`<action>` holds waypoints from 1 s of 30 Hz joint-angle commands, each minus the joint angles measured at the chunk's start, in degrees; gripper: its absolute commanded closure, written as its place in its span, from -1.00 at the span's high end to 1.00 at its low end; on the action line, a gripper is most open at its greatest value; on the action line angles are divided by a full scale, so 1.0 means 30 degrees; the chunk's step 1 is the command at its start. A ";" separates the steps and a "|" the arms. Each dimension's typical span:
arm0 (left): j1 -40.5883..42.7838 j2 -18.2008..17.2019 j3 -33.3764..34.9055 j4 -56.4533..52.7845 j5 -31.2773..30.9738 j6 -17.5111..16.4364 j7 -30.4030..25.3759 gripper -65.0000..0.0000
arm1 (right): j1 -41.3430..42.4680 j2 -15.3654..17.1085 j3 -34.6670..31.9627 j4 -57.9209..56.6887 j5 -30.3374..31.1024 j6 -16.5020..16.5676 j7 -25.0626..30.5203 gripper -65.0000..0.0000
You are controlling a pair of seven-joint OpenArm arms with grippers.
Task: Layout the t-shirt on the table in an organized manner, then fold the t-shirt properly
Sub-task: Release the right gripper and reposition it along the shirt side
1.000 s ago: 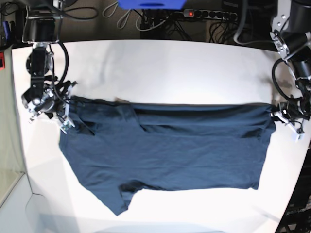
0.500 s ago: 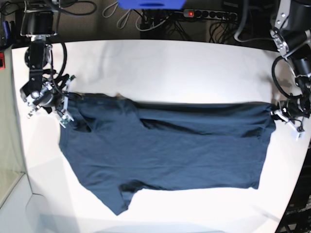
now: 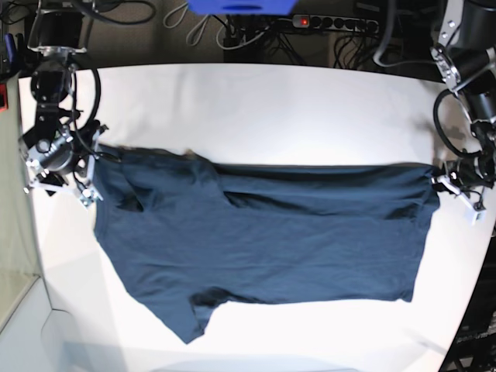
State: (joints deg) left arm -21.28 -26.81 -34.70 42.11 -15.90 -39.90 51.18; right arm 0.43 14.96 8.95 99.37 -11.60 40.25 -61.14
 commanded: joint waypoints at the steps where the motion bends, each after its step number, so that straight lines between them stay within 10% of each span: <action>1: -0.0307 -0.0339 0.0006 0.0279 0.0070 -0.0033 0.0069 -0.99 | 0.0254 -0.0020 0.0049 0.0444 0.0246 -0.0083 0.0176 0.08; 19: -0.0307 -0.0427 0.0006 0.0279 0.0187 -0.0033 0.0040 -0.99 | -0.0391 -0.1104 0.0049 -0.1959 0.0246 -0.0083 0.2052 0.03; 26: -0.0277 -0.0603 0.0035 0.0279 0.0187 -0.0033 0.0274 -0.99 | 0.0019 -0.0928 0.0020 -0.3952 0.0129 -0.0083 0.2667 -0.92; 30: -0.0277 -0.1511 0.0328 0.0719 0.0187 -0.0033 0.2267 -0.99 | -0.0626 0.0214 -0.0097 -0.2252 0.0129 -0.0083 0.2609 -1.00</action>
State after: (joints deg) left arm -21.02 -29.47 -33.61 42.96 -15.77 -40.25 58.59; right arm -2.48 14.61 8.32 91.46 -10.28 40.27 -53.39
